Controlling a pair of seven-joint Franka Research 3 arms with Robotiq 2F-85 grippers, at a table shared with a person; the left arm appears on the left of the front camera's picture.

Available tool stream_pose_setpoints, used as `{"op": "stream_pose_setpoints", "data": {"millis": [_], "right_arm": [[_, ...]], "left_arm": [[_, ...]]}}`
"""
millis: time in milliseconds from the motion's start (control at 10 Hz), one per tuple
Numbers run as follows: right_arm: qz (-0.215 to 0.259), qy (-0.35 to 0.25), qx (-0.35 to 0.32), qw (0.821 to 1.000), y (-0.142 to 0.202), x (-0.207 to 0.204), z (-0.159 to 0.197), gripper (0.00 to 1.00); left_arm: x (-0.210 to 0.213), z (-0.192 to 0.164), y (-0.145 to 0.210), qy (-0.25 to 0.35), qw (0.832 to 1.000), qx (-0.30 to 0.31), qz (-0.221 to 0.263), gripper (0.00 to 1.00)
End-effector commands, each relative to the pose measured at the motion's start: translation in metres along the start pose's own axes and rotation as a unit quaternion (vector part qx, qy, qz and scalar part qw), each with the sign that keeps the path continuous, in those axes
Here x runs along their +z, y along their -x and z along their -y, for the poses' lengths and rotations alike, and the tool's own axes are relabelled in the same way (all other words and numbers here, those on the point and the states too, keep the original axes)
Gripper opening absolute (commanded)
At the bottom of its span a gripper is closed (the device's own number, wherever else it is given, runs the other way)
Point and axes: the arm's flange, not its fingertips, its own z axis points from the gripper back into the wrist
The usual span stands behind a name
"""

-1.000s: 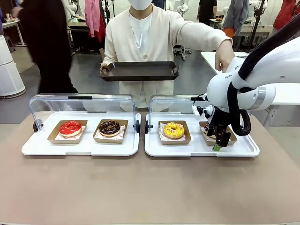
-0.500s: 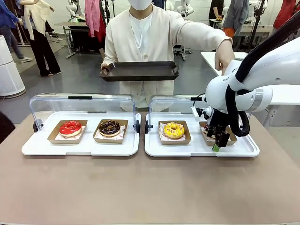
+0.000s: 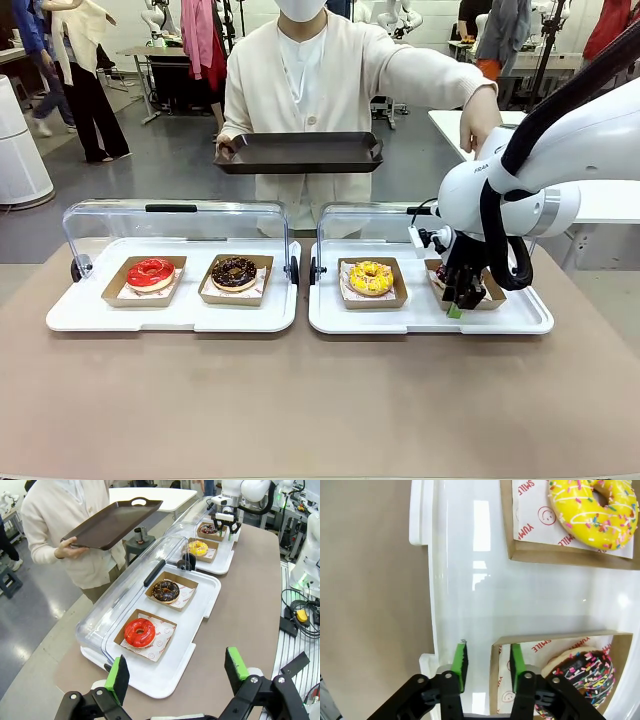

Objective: Provide the desired donut to the person.
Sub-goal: Pick up and lift the Paper togo box containing the Donut pointed at by the person.

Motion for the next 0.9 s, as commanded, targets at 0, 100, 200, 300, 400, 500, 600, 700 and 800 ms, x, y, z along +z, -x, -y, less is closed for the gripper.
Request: {"op": "stream_pose_setpoints", "data": {"millis": [0, 100, 200, 300, 400, 500, 600, 700, 800], "right_arm": [[0.003, 0.004, -0.008, 1.0, 0.0, -0.003, 0.006, 0.06], [0.004, 0.003, -0.008, 1.0, 0.0, -0.003, 0.006, 0.0], [0.006, 0.003, -0.009, 1.0, 0.0, -0.003, 0.006, 0.0], [0.007, 0.003, -0.009, 1.0, 0.001, -0.003, 0.006, 0.0], [0.008, 0.004, -0.01, 1.0, 0.001, -0.003, 0.006, 0.0], [0.009, 0.004, -0.01, 1.0, 0.001, -0.003, 0.005, 0.0], [0.006, 0.008, -0.009, 1.0, -0.001, 0.0, 0.001, 0.0], [0.0, 0.008, -0.021, 1.0, -0.004, 0.008, -0.006, 0.0], [-0.029, 0.006, -0.057, 0.998, -0.011, 0.024, -0.018, 0.0]], "left_arm": [[0.0, -0.002, -0.002, -0.002, 1.0, -0.001, 0.002, 1.0], [0.0, -0.002, -0.002, -0.002, 1.0, -0.001, 0.002, 1.0], [0.0, -0.002, -0.002, -0.002, 1.0, -0.001, 0.002, 1.0], [0.0, -0.002, -0.002, -0.002, 1.0, -0.001, 0.002, 1.0], [0.0, -0.002, -0.002, -0.002, 1.0, -0.001, 0.002, 1.0], [0.0, -0.002, -0.002, -0.002, 1.0, -0.001, 0.002, 1.0], [0.0, -0.002, -0.002, -0.002, 1.0, -0.001, 0.002, 1.0], [0.0, -0.002, -0.002, -0.002, 1.0, -0.001, 0.002, 1.0], [0.0, -0.002, -0.002, -0.002, 1.0, -0.001, 0.002, 1.0]]}}
